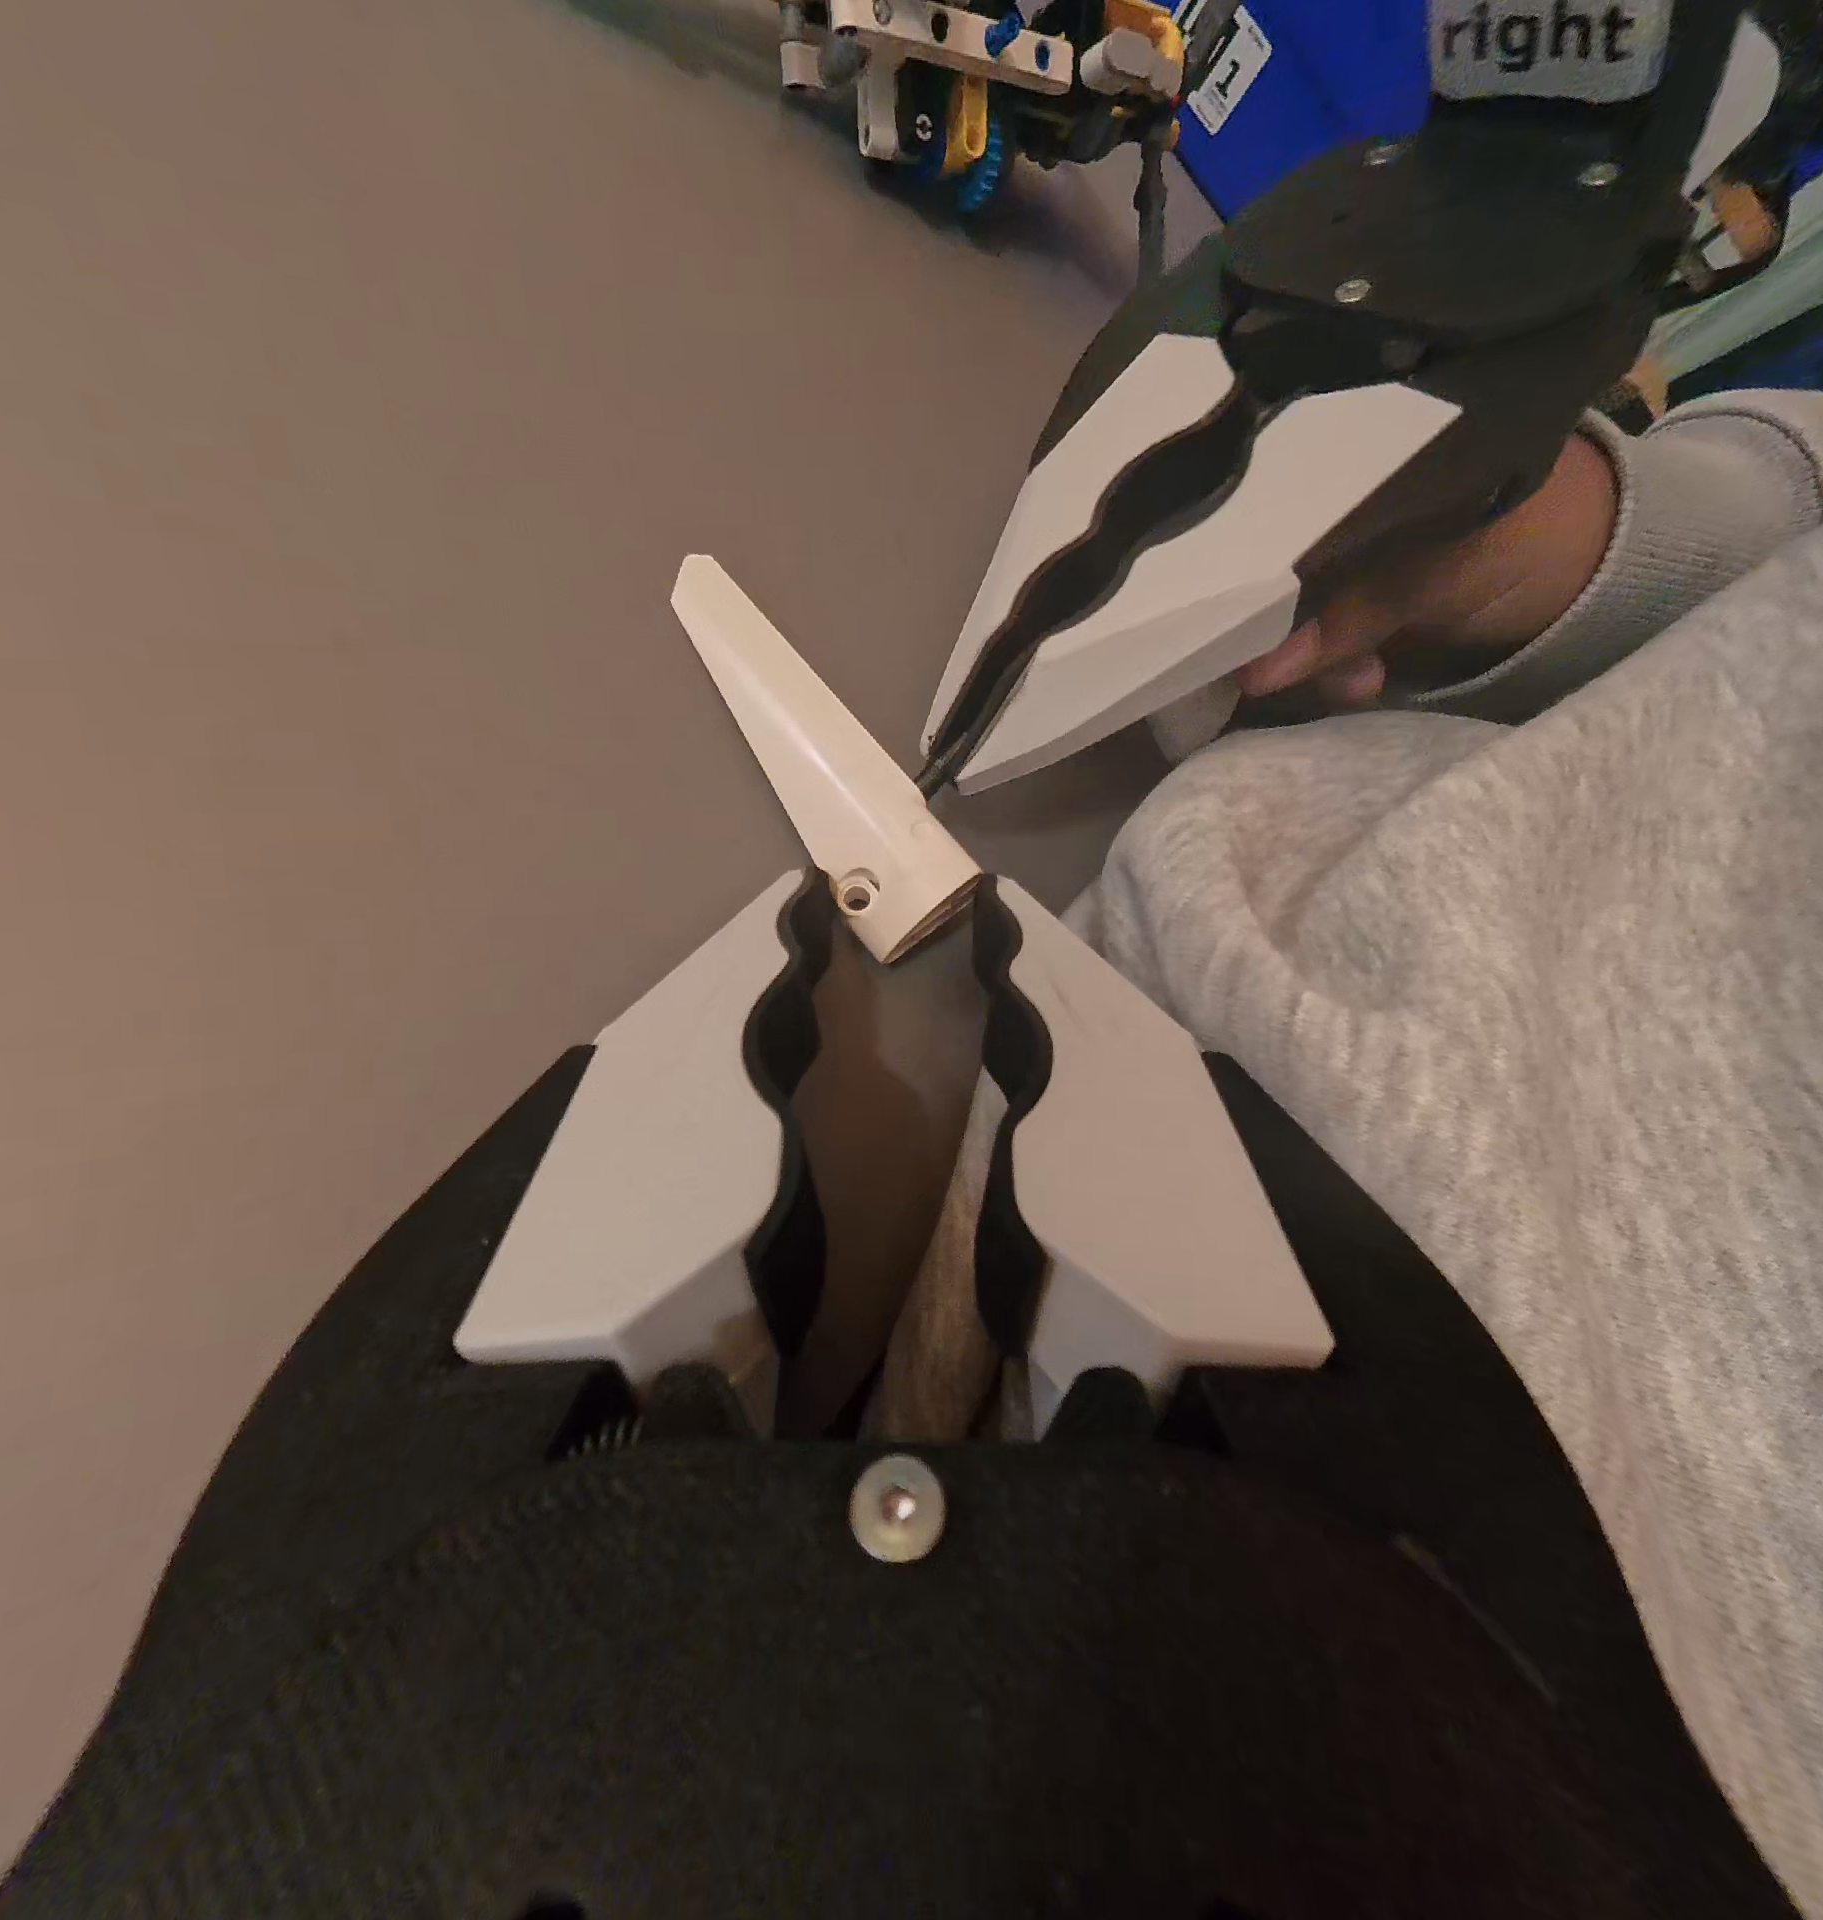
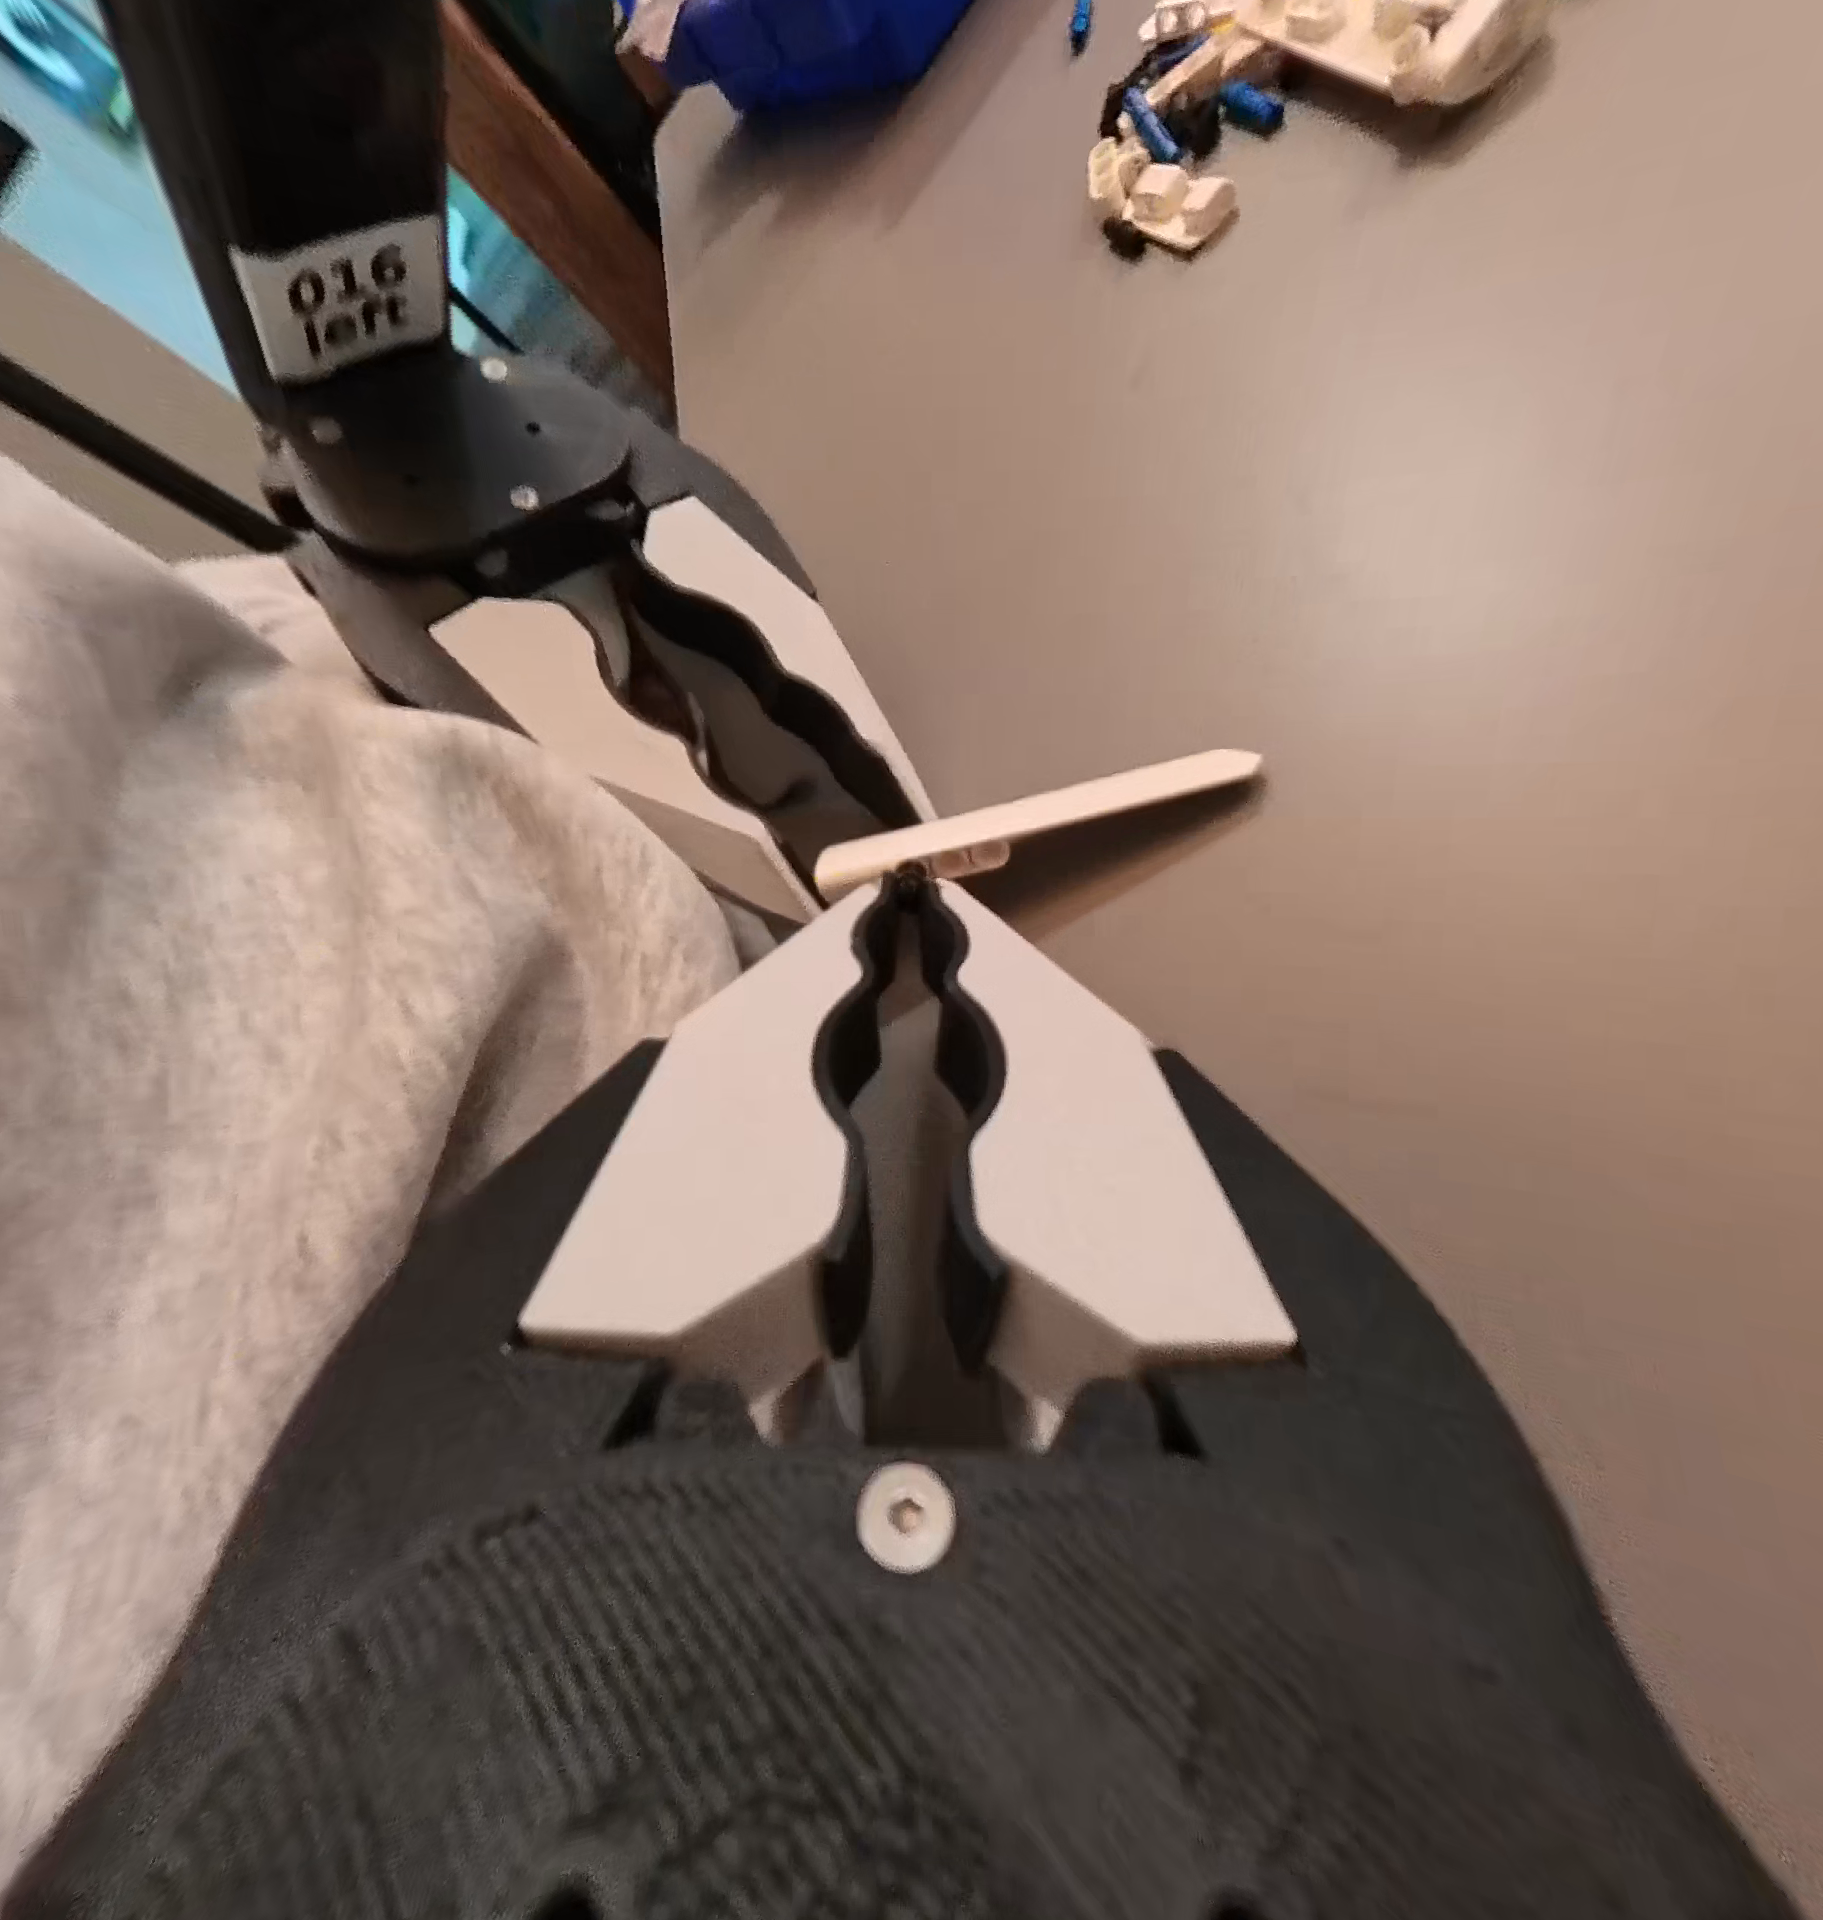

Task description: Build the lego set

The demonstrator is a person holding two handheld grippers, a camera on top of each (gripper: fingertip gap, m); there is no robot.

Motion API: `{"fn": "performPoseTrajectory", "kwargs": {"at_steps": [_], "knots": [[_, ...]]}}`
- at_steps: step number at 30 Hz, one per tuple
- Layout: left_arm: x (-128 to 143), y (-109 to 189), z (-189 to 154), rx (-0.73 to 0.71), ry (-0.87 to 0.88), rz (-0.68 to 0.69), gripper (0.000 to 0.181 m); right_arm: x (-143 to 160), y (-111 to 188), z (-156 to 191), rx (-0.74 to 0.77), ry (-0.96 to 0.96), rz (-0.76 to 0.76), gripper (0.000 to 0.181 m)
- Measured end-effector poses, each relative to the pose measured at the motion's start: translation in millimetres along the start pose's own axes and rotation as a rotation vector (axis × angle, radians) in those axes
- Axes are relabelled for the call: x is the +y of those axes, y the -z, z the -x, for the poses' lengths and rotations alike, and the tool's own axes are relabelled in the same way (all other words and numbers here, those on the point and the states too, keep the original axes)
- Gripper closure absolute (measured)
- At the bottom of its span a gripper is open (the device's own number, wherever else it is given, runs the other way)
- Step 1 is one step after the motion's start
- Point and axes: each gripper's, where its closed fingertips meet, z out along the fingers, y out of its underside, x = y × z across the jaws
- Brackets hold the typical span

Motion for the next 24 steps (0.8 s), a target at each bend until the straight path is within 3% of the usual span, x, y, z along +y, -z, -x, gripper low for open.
{"fn": "performPoseTrajectory", "kwargs": {"at_steps": [6,17,20,24], "knots": [[-0.3,0.0,0.5,0.0,0.007,-0.003,0.155,0.1,-0.1,-0.1,-0.021,-0.056,-0.01,0.178],[0.4,-0.6,2.6,-0.019,0.004,0.005,0.156,2.3,-1.5,-0.8,0.089,0.455,0.09,0.178],[0.5,-0.6,3.6,-0.028,0.005,0.005,0.156,2.6,-1.9,-1.1,0.076,0.443,0.098,0.178],[0.1,-0.6,4.1,-0.031,0.008,0.002,0.156,0.3,-2.2,-1.1,0.04,0.255,0.07,0.178]]}}
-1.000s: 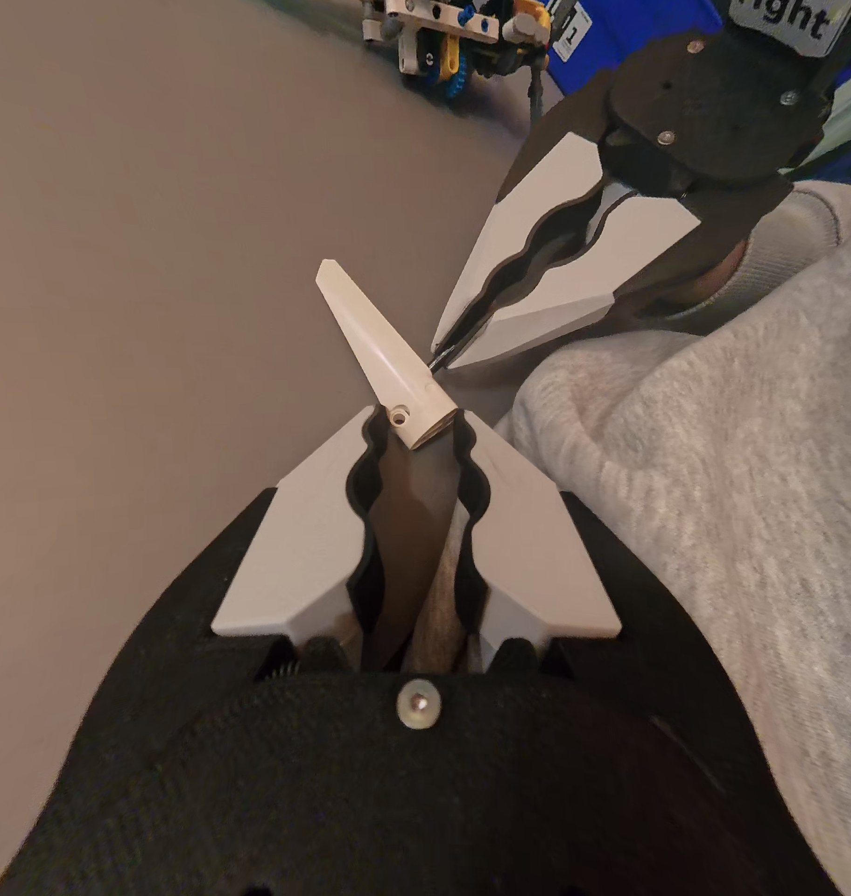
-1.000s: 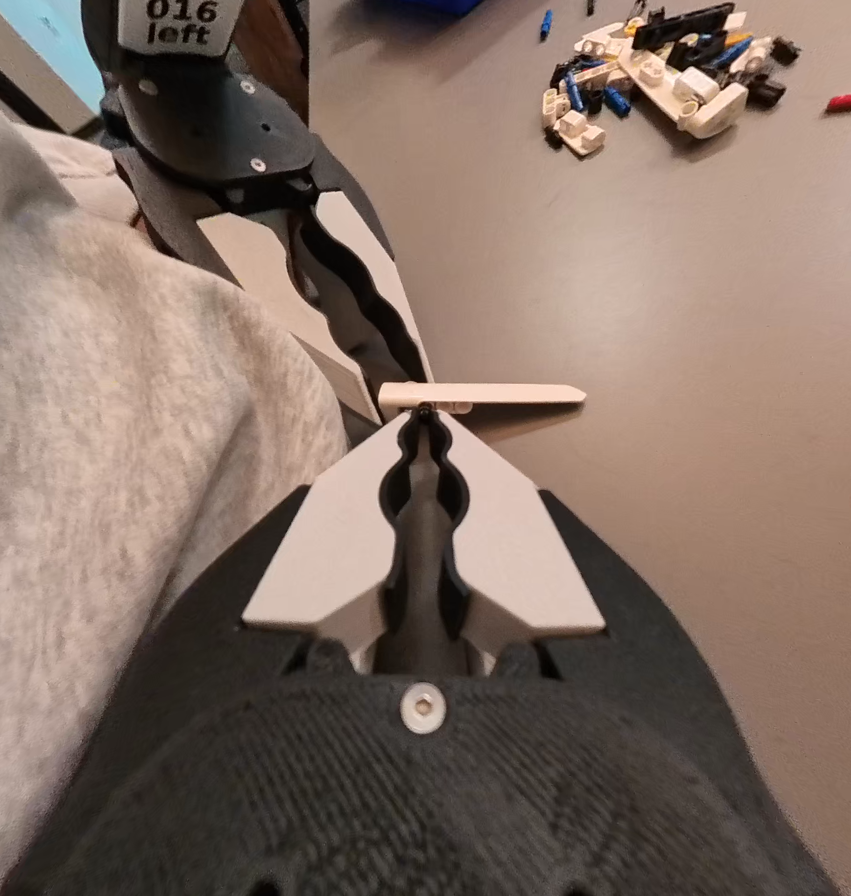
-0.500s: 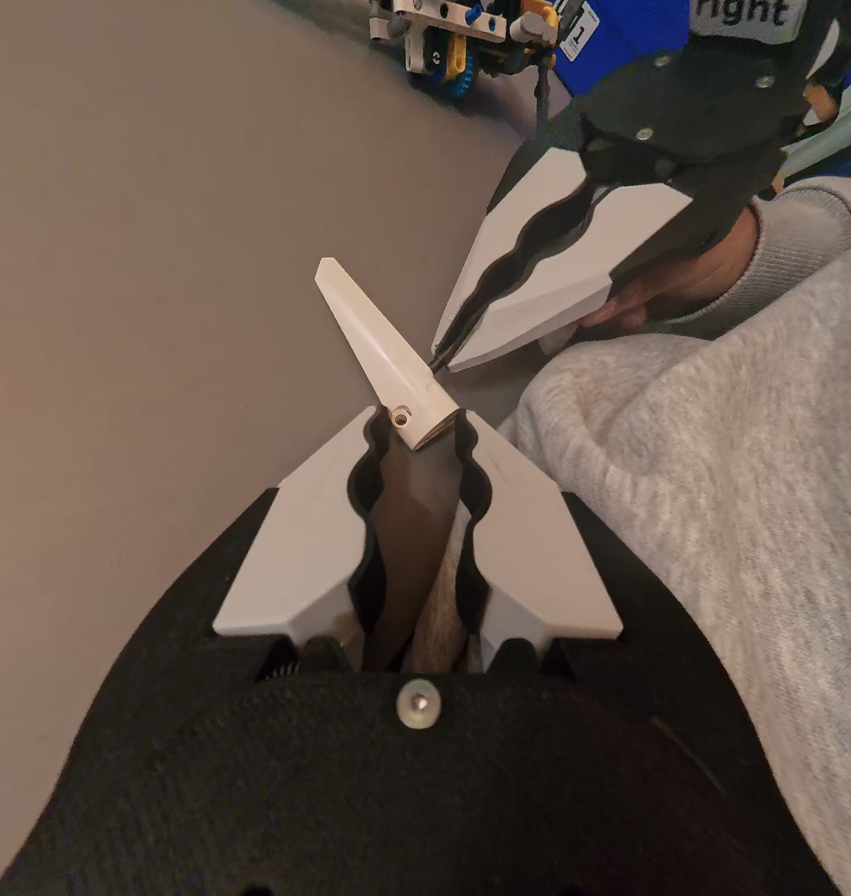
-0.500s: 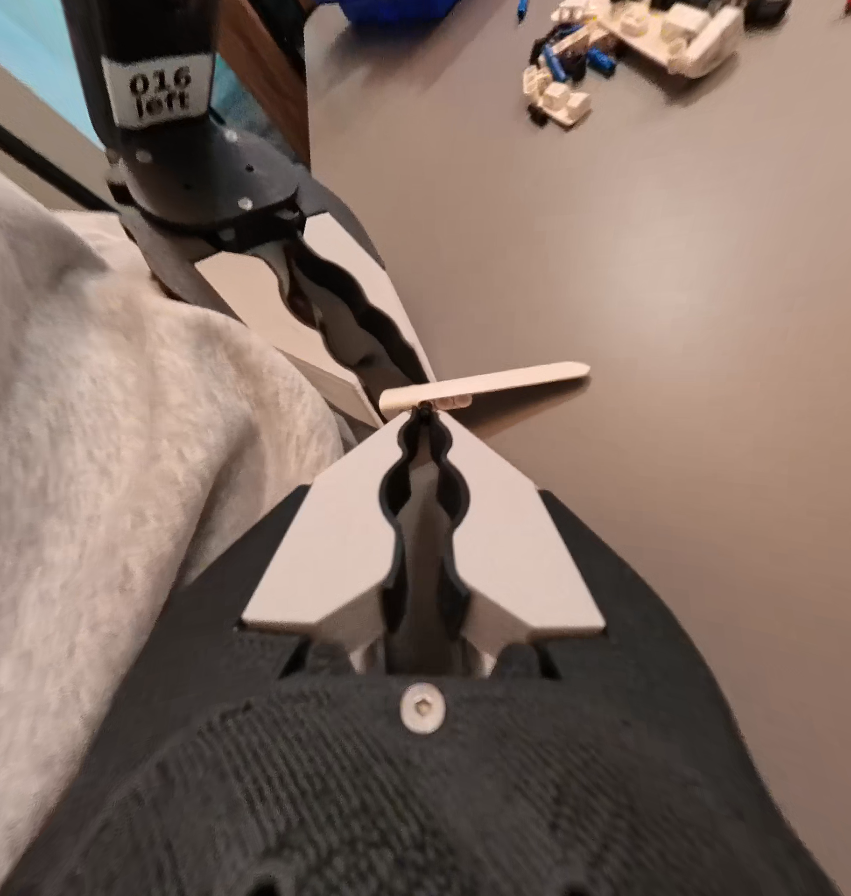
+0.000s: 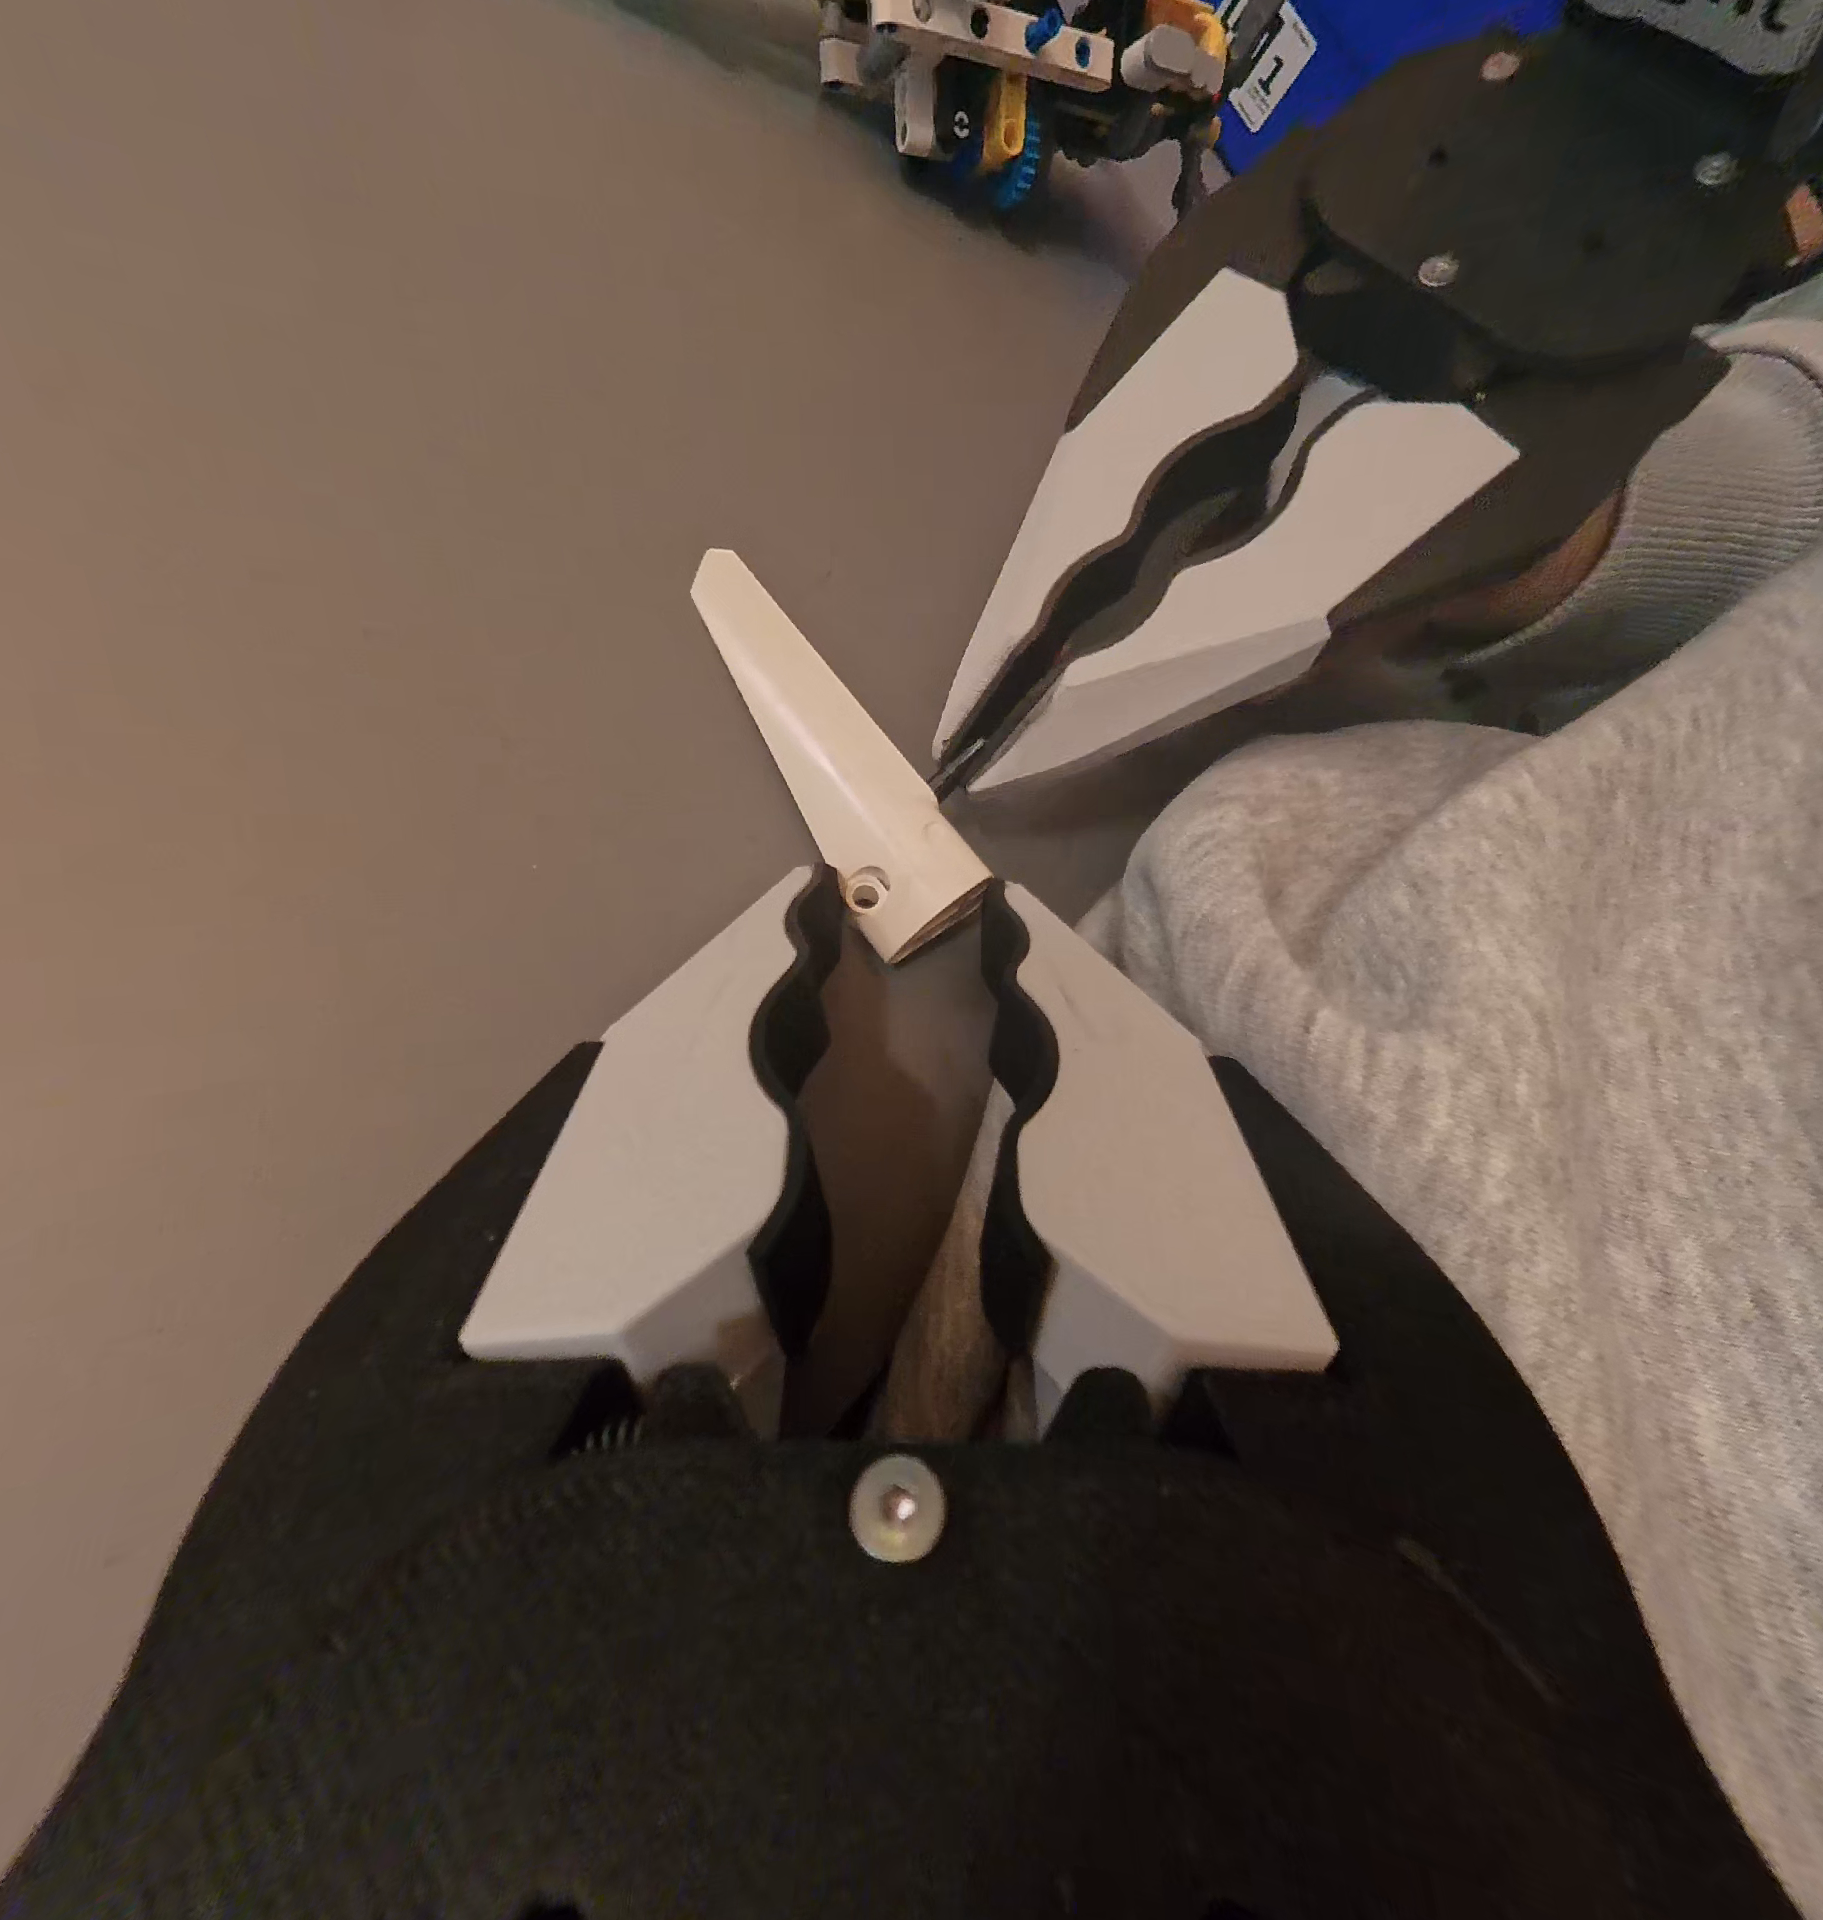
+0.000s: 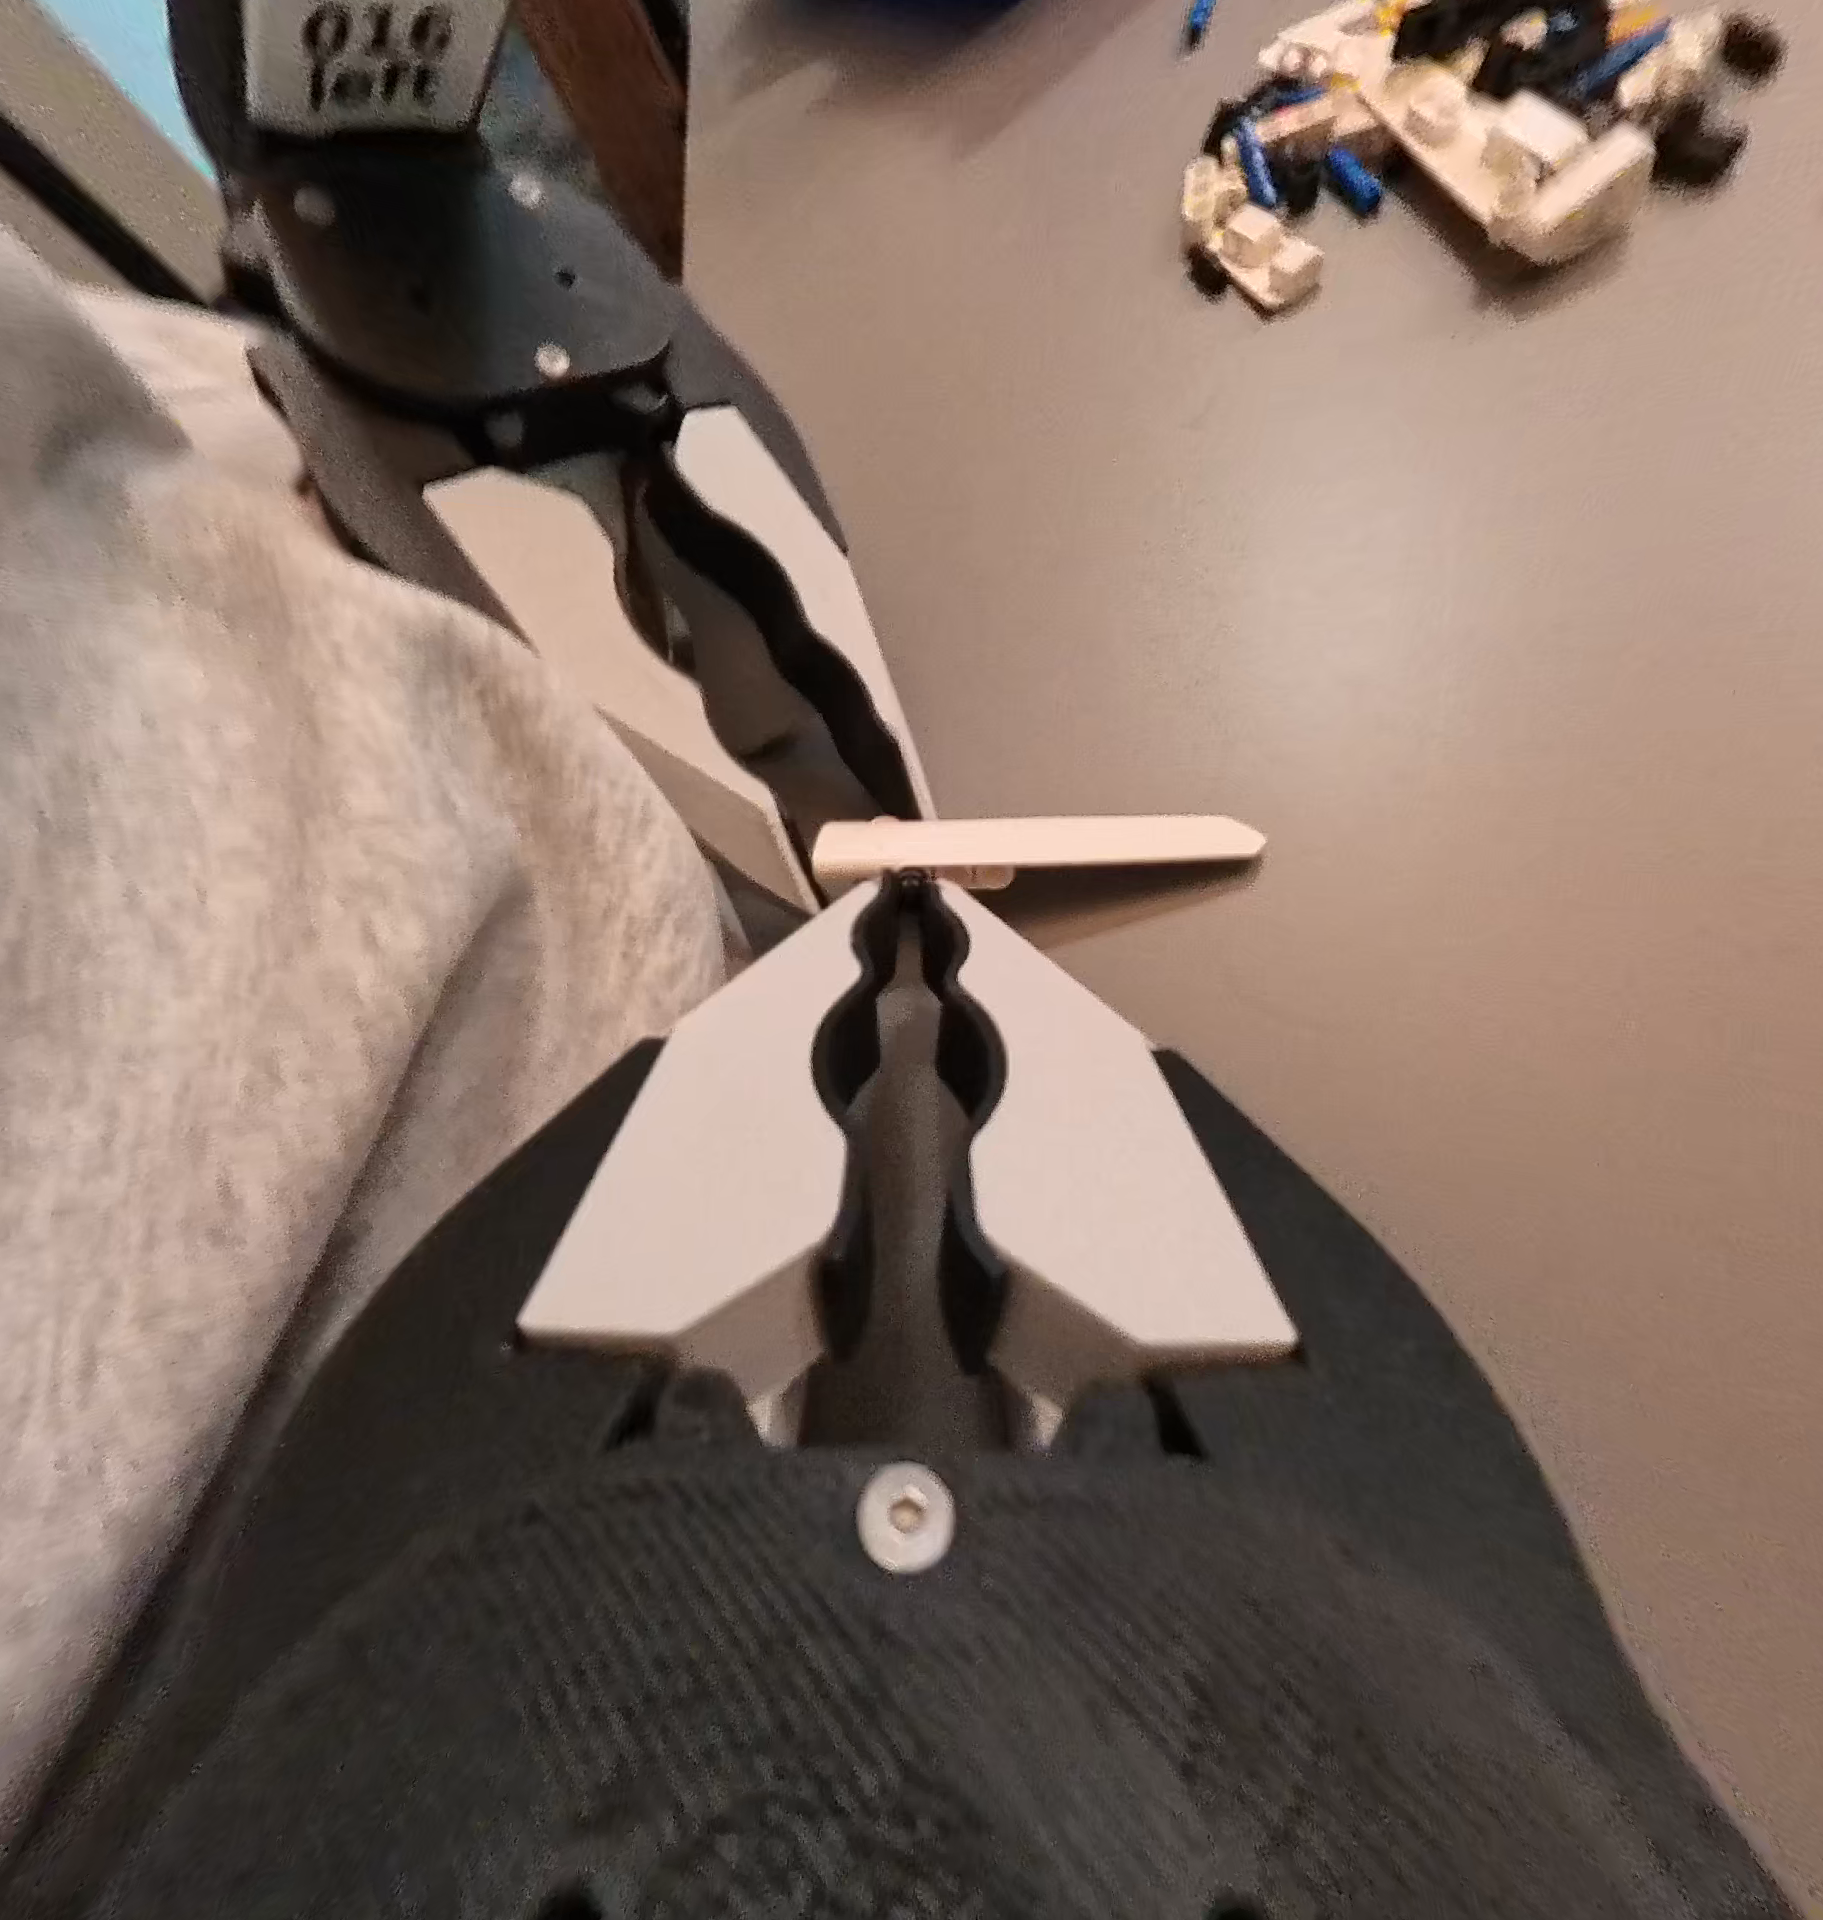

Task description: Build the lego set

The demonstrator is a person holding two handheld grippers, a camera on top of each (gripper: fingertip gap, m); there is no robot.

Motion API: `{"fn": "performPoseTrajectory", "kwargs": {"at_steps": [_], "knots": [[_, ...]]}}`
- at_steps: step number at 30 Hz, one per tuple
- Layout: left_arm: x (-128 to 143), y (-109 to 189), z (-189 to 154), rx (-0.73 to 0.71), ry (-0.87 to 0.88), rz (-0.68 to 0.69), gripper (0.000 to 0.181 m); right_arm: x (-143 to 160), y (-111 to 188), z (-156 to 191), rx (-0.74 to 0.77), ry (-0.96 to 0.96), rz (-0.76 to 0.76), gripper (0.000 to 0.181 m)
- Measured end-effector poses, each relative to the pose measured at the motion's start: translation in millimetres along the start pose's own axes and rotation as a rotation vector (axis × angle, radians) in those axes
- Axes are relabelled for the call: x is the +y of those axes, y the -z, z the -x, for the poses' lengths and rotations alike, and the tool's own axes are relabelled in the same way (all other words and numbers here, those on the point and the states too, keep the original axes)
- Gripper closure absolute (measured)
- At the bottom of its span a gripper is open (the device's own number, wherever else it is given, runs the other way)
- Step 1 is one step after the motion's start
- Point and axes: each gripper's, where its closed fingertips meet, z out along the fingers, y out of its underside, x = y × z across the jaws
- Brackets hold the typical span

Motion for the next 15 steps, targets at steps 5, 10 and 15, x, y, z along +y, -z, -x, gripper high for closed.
{"fn": "performPoseTrajectory", "kwargs": {"at_steps": [5,10,15], "knots": [[-0.1,-0.1,0.3,-0.001,0.001,0.0,0.155,0.0,-0.2,-0.8,-0.04,-0.255,-0.044,0.178],[-0.3,-1.2,-2.2,0.021,0.001,0.007,0.154,0.3,-3.6,-0.5,-0.027,-0.191,-0.02,0.178],[-1.8,-0.7,-2.5,0.027,0.016,-0.009,0.154,-1.0,-3.0,-1.0,0.018,-0.105,0.001,0.178]]}}
